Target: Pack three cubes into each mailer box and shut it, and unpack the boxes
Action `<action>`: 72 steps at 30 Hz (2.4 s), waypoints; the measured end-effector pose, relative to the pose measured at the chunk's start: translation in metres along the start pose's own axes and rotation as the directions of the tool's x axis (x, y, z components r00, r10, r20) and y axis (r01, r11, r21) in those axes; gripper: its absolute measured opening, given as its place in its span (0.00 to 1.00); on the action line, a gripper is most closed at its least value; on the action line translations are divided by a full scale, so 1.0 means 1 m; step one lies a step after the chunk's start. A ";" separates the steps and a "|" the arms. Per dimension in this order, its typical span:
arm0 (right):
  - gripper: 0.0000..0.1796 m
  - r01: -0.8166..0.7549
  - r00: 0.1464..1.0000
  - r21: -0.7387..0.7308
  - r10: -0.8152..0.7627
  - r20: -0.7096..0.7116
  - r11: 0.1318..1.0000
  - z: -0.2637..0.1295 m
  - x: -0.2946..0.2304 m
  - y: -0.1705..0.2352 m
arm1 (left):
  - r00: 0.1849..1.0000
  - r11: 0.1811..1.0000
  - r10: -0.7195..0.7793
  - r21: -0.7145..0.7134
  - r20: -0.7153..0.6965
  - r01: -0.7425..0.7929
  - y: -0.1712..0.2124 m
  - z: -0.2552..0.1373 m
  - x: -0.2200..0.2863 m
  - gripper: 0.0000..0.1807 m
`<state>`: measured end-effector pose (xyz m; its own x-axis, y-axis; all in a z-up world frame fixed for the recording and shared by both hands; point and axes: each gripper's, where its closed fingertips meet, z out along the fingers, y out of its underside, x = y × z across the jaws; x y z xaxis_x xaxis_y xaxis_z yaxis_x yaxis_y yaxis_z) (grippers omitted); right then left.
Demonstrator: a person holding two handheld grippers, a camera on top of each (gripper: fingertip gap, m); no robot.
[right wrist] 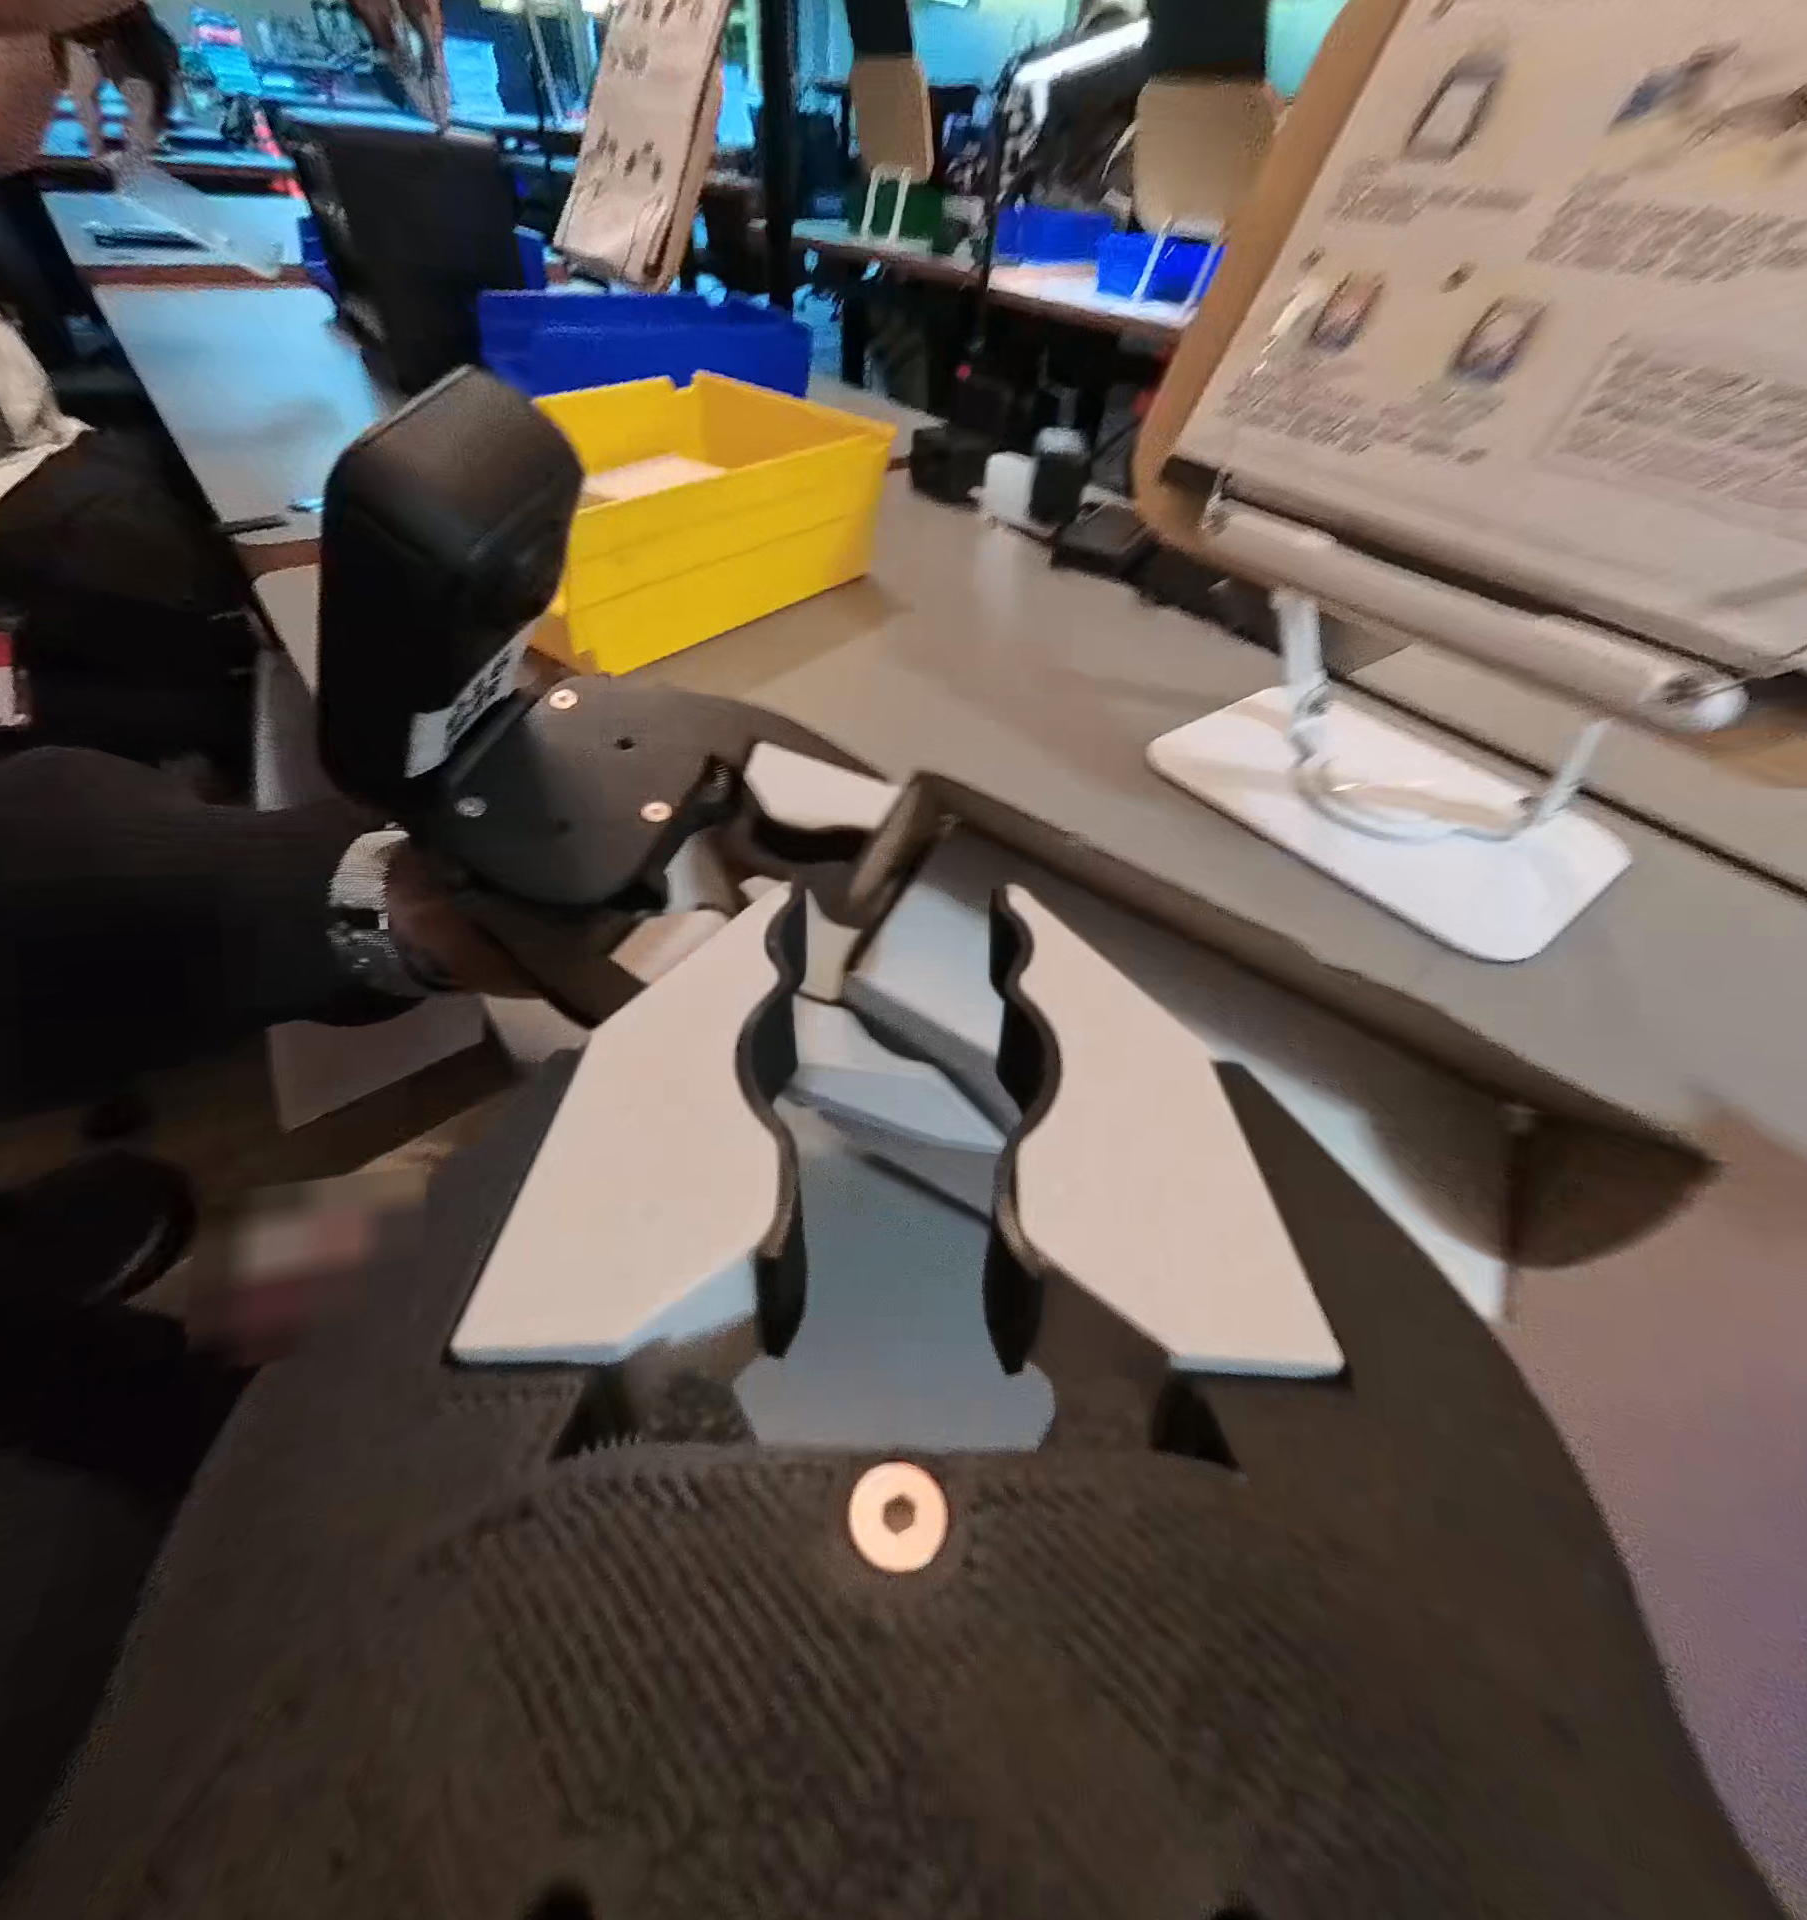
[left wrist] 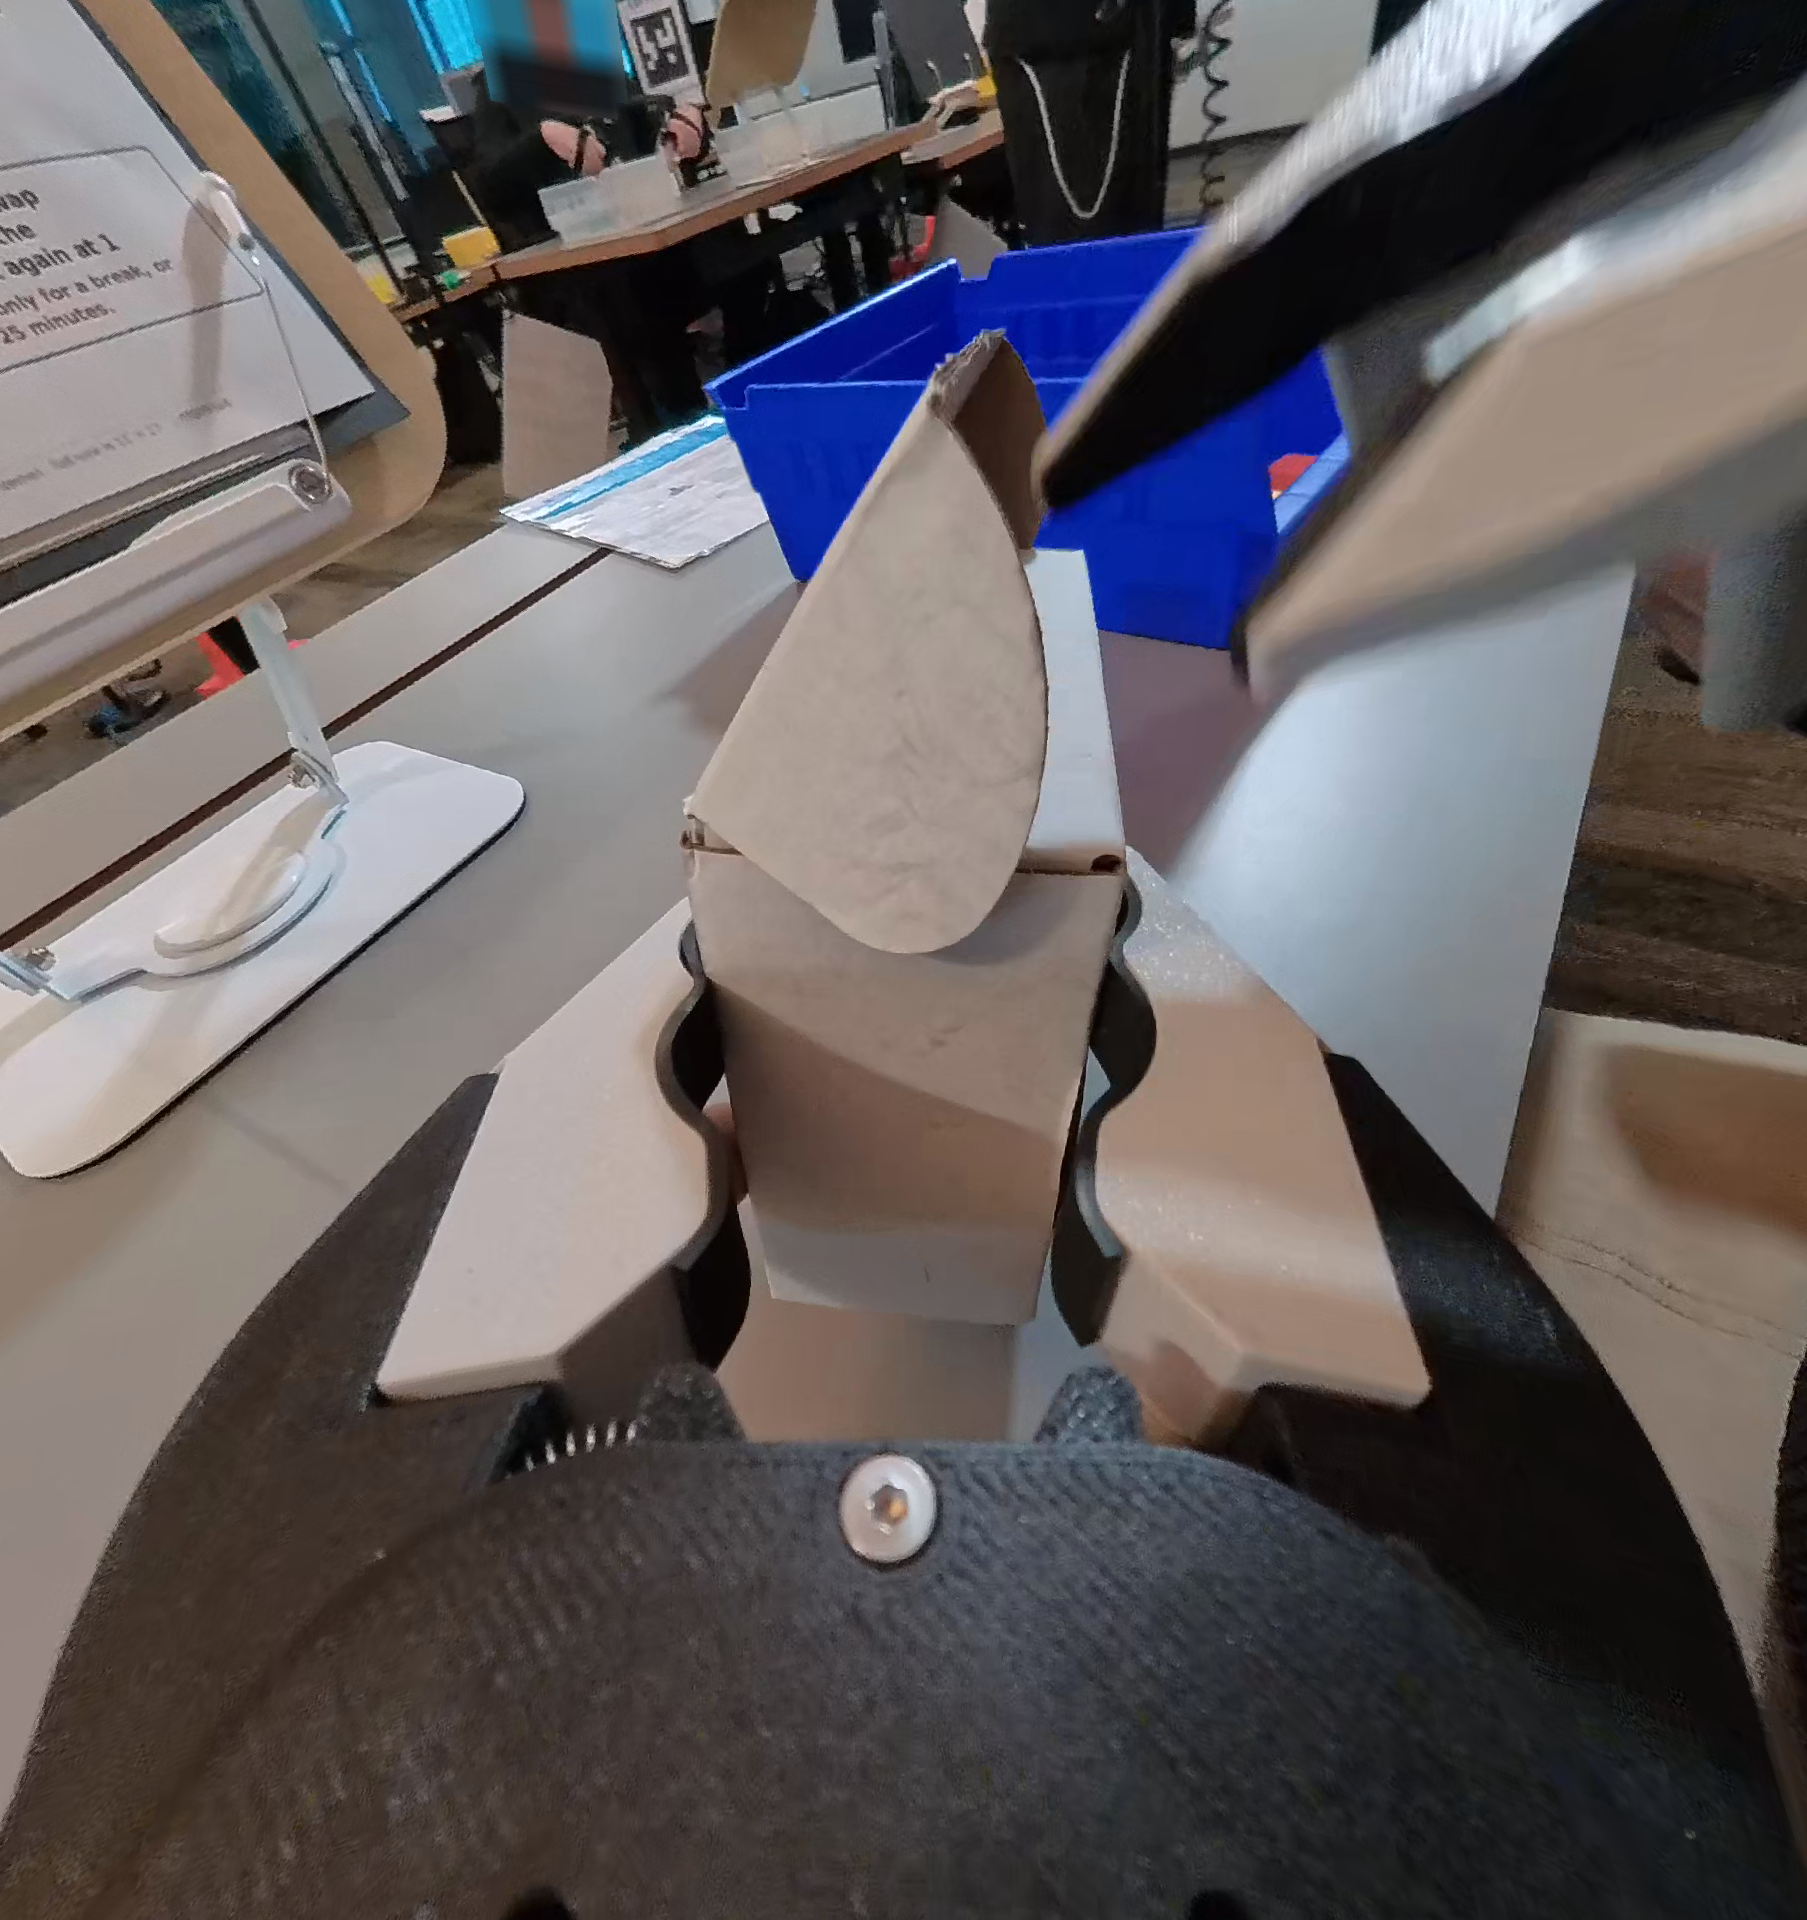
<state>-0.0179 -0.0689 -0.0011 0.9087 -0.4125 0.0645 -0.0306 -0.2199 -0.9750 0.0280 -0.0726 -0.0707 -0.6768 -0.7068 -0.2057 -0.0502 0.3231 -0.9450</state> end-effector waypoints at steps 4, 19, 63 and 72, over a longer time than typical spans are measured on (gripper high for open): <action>0.15 -0.108 0.991 -0.022 0.110 0.071 0.994 0.009 -0.014 0.007 | 1.000 1.000 0.010 -0.004 0.016 -0.010 -0.002 0.001 0.002 0.39; 0.01 -0.068 0.995 -0.036 0.070 0.074 0.997 0.010 -0.007 0.005 | 0.999 0.999 0.041 -0.005 0.017 -0.041 -0.004 0.002 0.006 0.39; 0.07 0.043 0.999 -0.090 -0.040 0.035 0.995 0.011 -0.006 0.010 | 1.000 1.000 0.017 -0.002 0.002 -0.017 0.001 0.003 0.004 0.39; 0.19 -0.014 0.988 0.206 0.045 -0.145 0.978 -0.044 0.070 -0.029 | 0.999 0.999 -0.037 0.016 -0.028 0.037 0.006 0.001 0.000 0.39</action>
<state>0.0278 -0.1306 0.0412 0.8363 -0.5459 0.0509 0.0430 -0.0272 -0.9987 0.0286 -0.0714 -0.0763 -0.6948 -0.7004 -0.1634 -0.0637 0.2863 -0.9560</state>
